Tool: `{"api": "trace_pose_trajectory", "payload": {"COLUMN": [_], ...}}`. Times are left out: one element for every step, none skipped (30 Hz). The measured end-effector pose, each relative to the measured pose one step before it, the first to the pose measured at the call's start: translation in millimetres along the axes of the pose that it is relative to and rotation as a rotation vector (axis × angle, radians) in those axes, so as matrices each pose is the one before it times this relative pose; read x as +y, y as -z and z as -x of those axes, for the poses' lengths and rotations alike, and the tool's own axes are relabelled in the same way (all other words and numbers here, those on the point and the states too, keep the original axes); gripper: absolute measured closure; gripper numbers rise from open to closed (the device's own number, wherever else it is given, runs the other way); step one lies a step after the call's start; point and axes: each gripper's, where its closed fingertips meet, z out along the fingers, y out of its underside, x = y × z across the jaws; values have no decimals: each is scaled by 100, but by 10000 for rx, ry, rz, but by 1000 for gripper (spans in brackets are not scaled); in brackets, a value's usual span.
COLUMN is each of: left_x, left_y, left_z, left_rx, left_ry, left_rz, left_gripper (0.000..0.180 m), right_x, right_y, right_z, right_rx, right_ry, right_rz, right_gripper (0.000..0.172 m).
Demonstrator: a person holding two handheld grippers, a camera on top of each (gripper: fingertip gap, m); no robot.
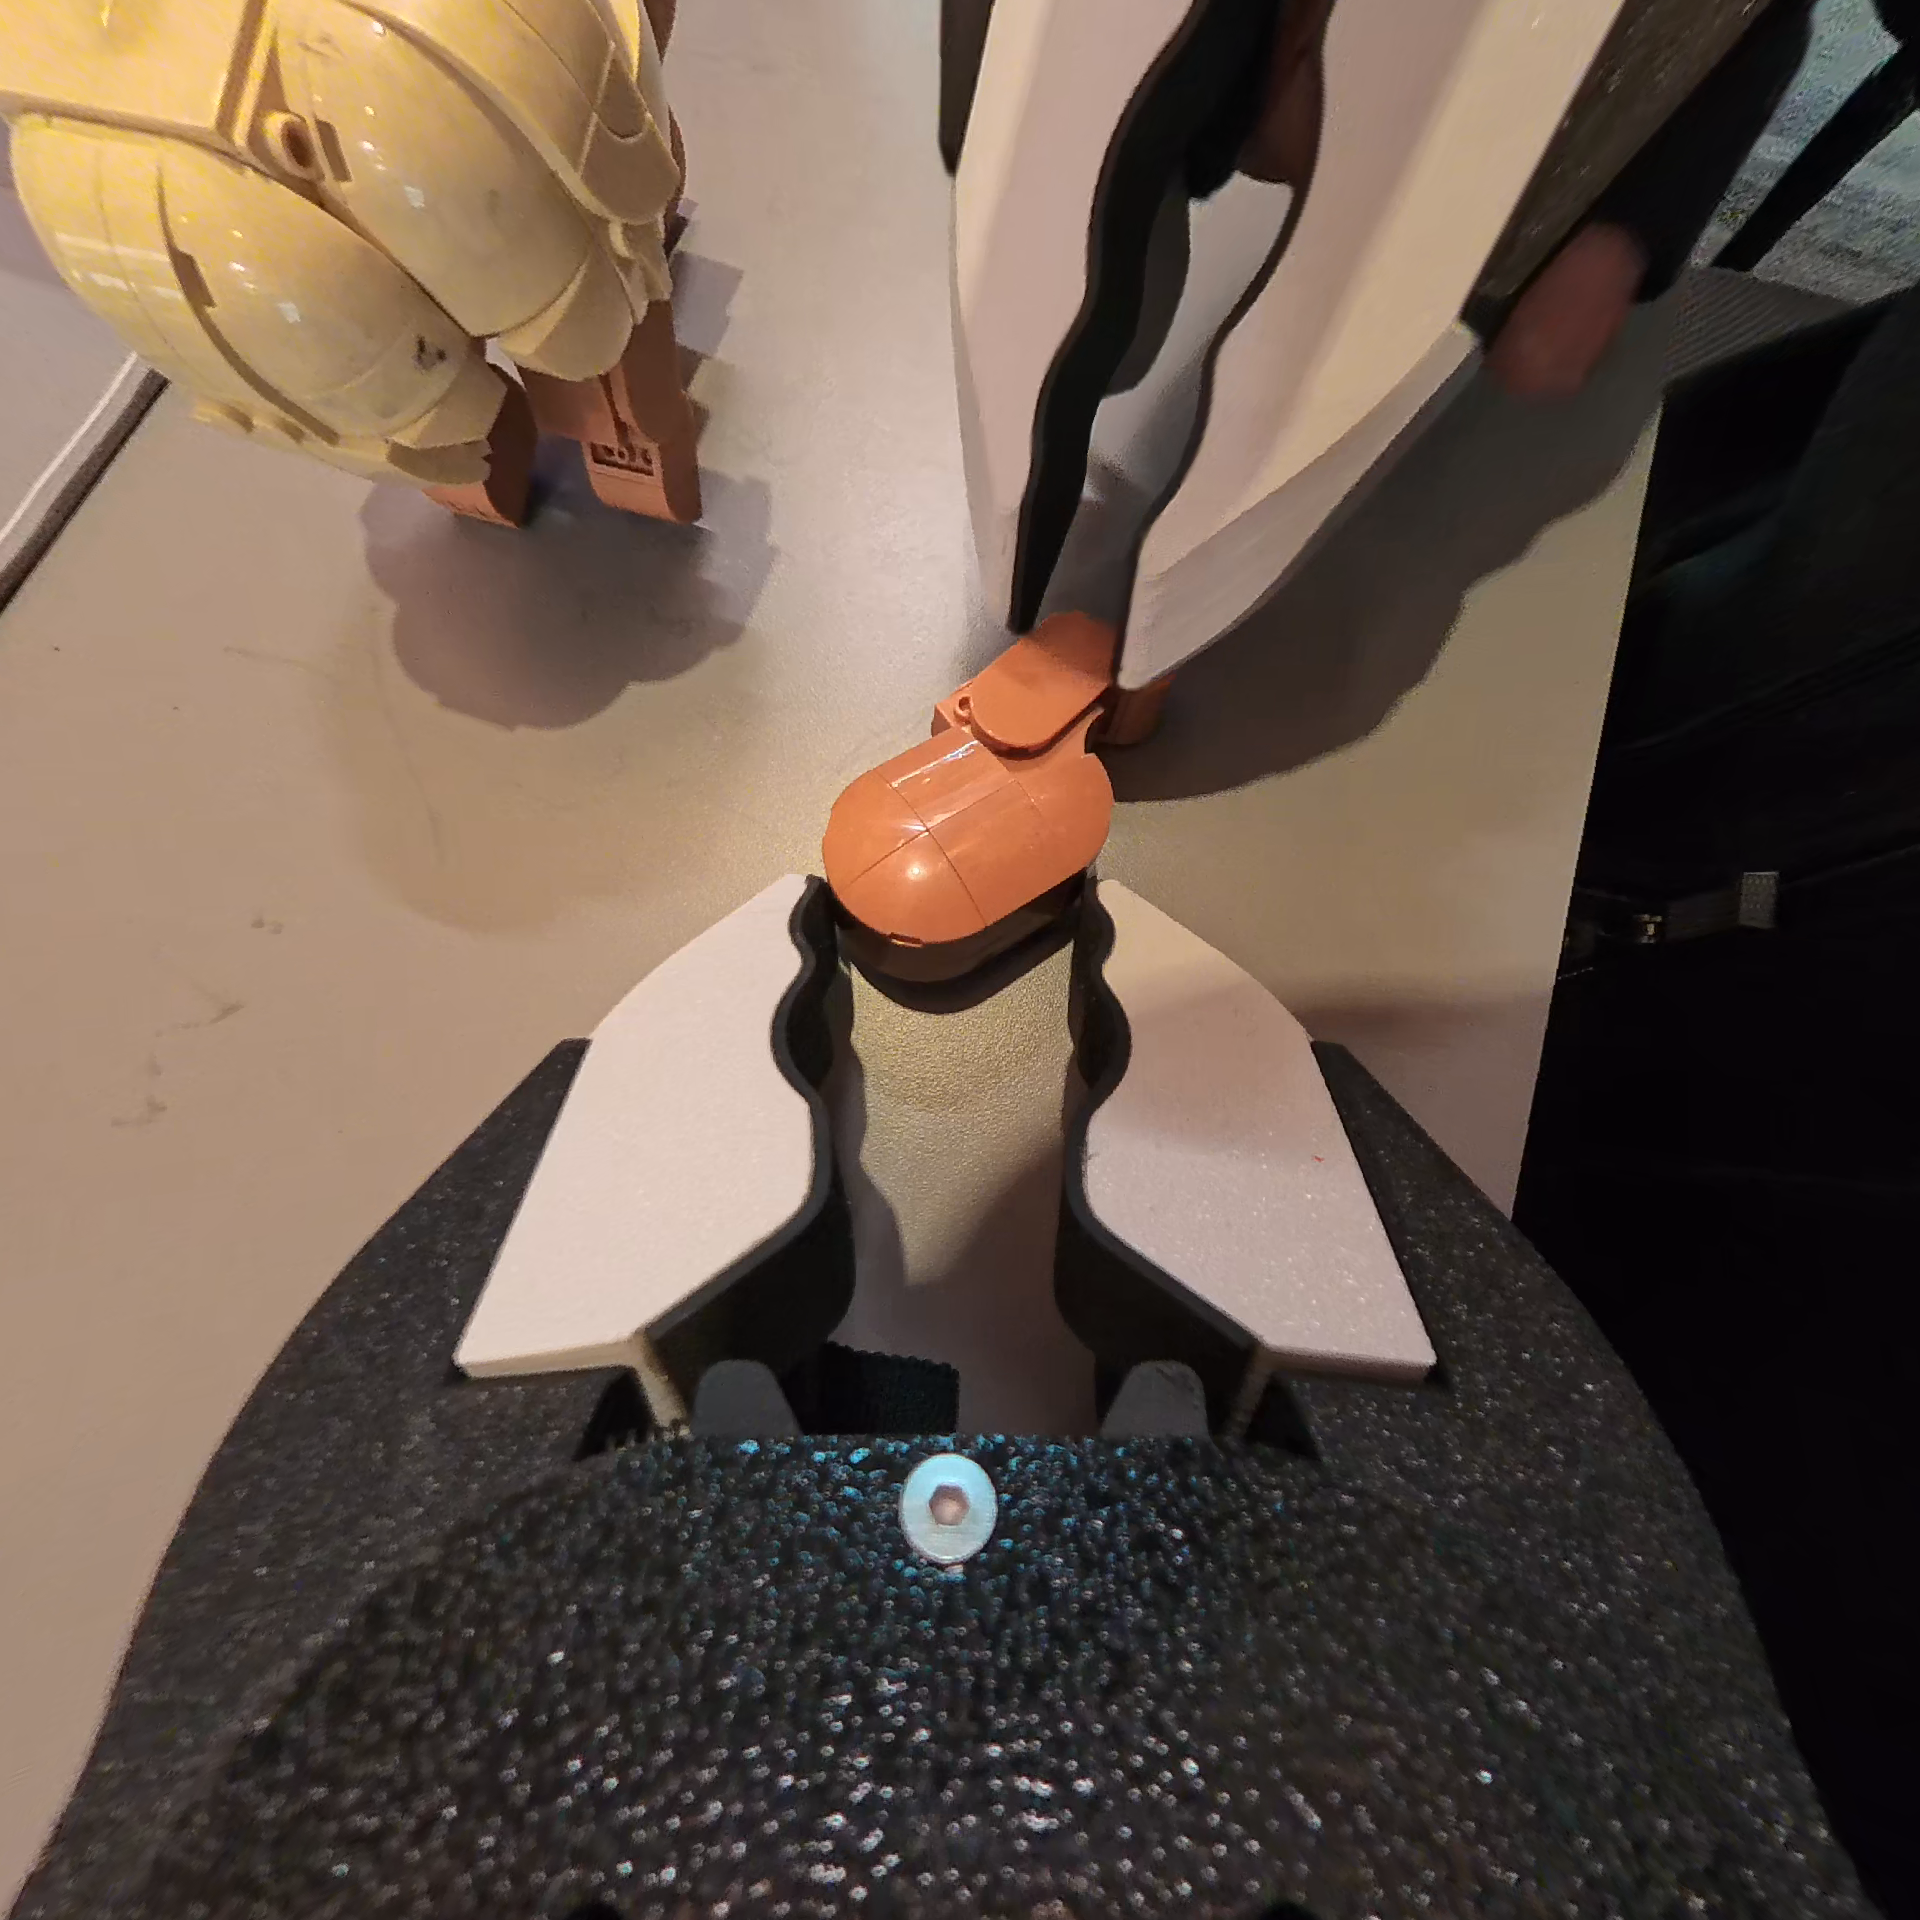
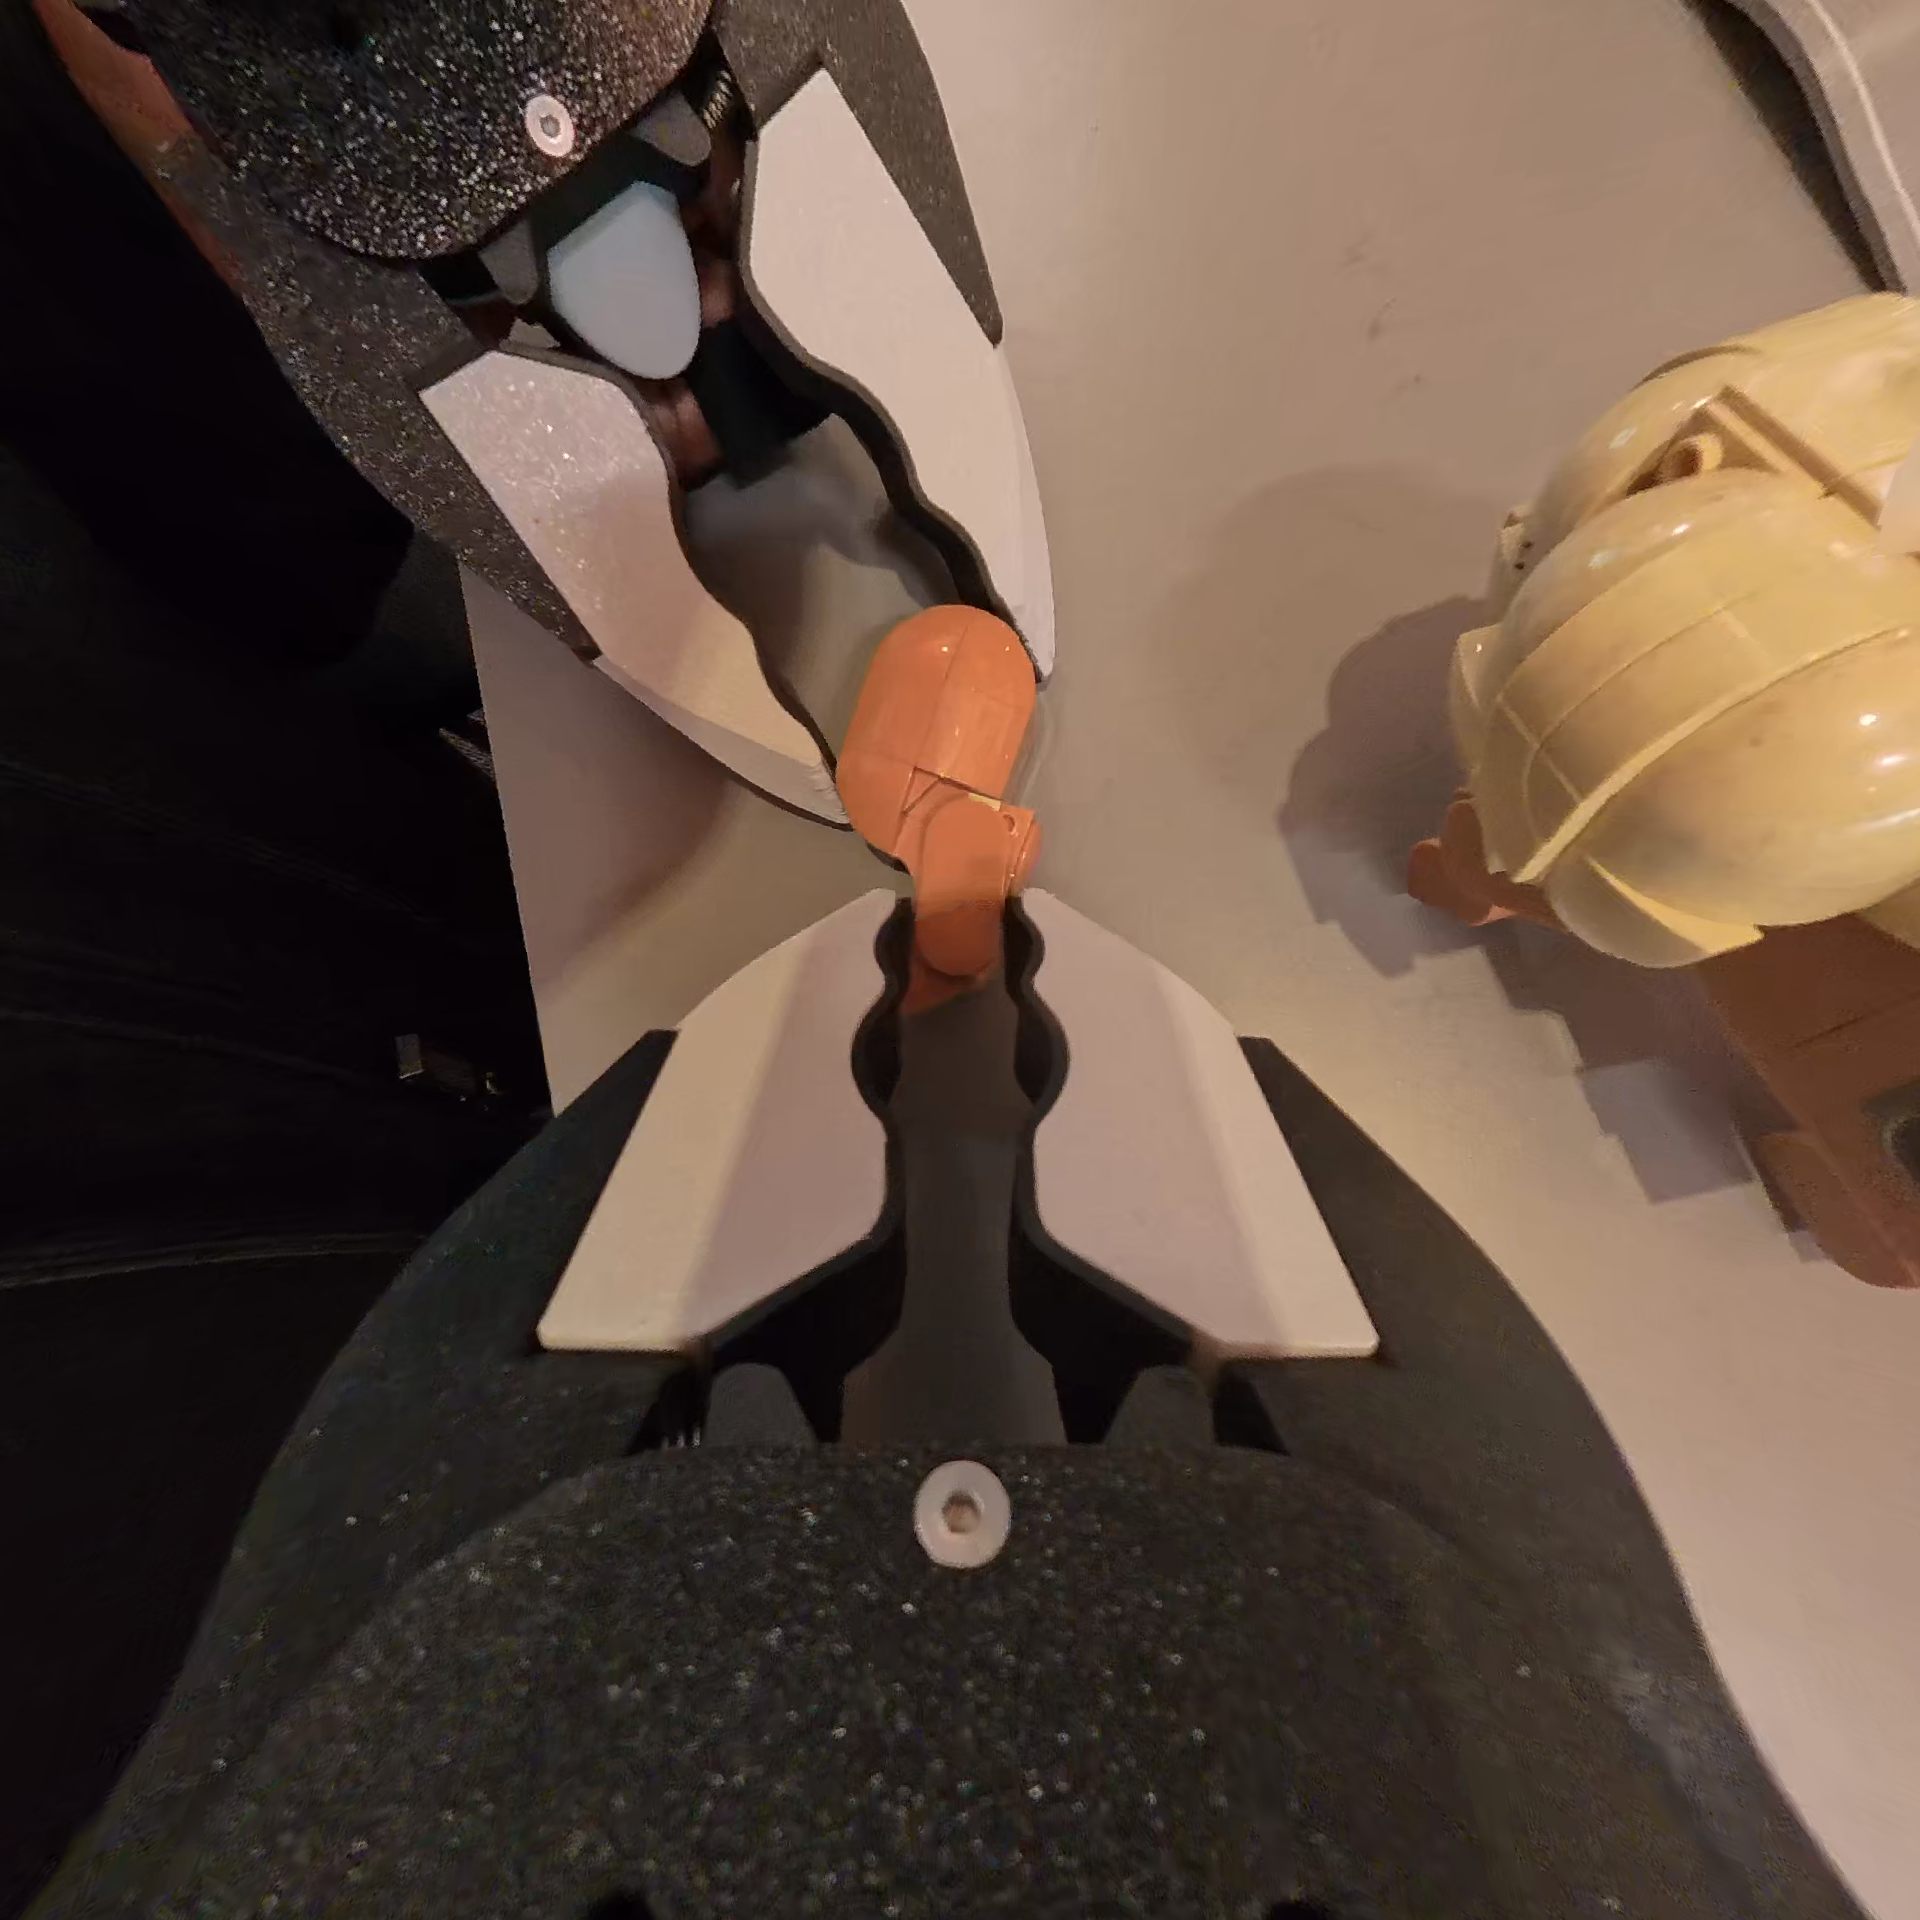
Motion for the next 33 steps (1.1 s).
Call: {"api": "trace_pose_trajectory", "payload": {"left_x": [6,0,7,0,0,0,-9,0,-1,-2,-2,-2,-2,6,0,-1,0,-2,-1,-1,5,0,5,-7,0,-1,7,0,7,-6,3,-4,11], "left_y": [6,-1,6,-1,0,1,6,1,0,-1,-1,-1,-1,7,0,0,1,-1,0,-1,6,-1,-9,-7,0,0,7,0,-8,-7,2,-5,-4], "left_z": [-9,3,0,2,-3,7,-8,2,-13,-7,-11,-14,-6,-6,0,-2,5,-7,-1,-4,-20,-17,-21,-5,2,0,3,3,-3,-3,5,2,5], "left_rx": [-7,-12,-15,-11,-3,2,5,12,19,8,9,12,5,3,1,2,4,5,7,4,10,11,8,5,3,0,-3,-4,-5,-2,3,4,-1], "left_ry": [-4,-10,-16,-11,-4,1,2,3,-2,-4,-1,-3,0,0,-2,-1,0,2,2,-1,-7,-9,-12,0,5,1,0,2,-2,-4,2,6,8], "left_rz": [1,1,2,1,1,-1,-1,-1,-1,-1,-1,-1,-1,0,0,0,-1,-2,-1,-1,-1,1,0,0,-1,-1,0,0,1,1,2,1,2], "left_gripper": [136,136,136,136,136,136,136,136,136,136,136,136,136,136,136,136,136,136,136,136,136,136,136,136,136,136,136,136,136,136,136,136,136], "right_x": [47,-4,-72,-60,-28,-9,-17,-43,-12,3,24,12,3,2,1,-7,5,5,2,18,-8,-38,-27,-26,-41,-23,5,62,189,229,125,-6,-74], "right_y": [-143,-120,-67,-21,-21,5,4,9,12,3,3,-2,-4,-8,3,-1,2,3,27,32,55,61,69,55,49,60,44,7,-62,-91,-62,40,135], "right_z": [-8,15,-4,-38,-34,-21,-27,-48,-31,-10,9,0,-6,-22,-33,-25,-40,-30,-70,-105,-108,-50,53,76,114,130,96,44,-57,-95,-28,40,56], "right_rx": [-17,-25,-25,-3,-1,-7,6,10,-7,-31,-43,-35,-15,-5,7,7,-6,-12,12,38,50,15,-43,-61,-71,-68,-50,-34,-16,-4,-13,-26,-15], "right_ry": [-20,-34,-67,-69,-53,-57,-80,-85,-92,-112,-133,-127,-113,-100,-94,-106,-118,-113,-84,-56,-37,-5,-10,-13,38,63,64,40,-24,-41,-7,38,87], "right_rz": [33,4,-37,-18,3,16,7,-10,-6,2,-1,-14,-19,-16,-16,-22,-27,-31,-36,-31,-33,-47,-34,-30,-44,-35,-28,-7,74,97,29,-34,-62], "right_gripper": [156,156,157,157,157,157,158,159,159,159,159,159,159,158,158,157,157,157,157,156,156,156,156,156,156,155,155,155,155,155,155,155,155]}}
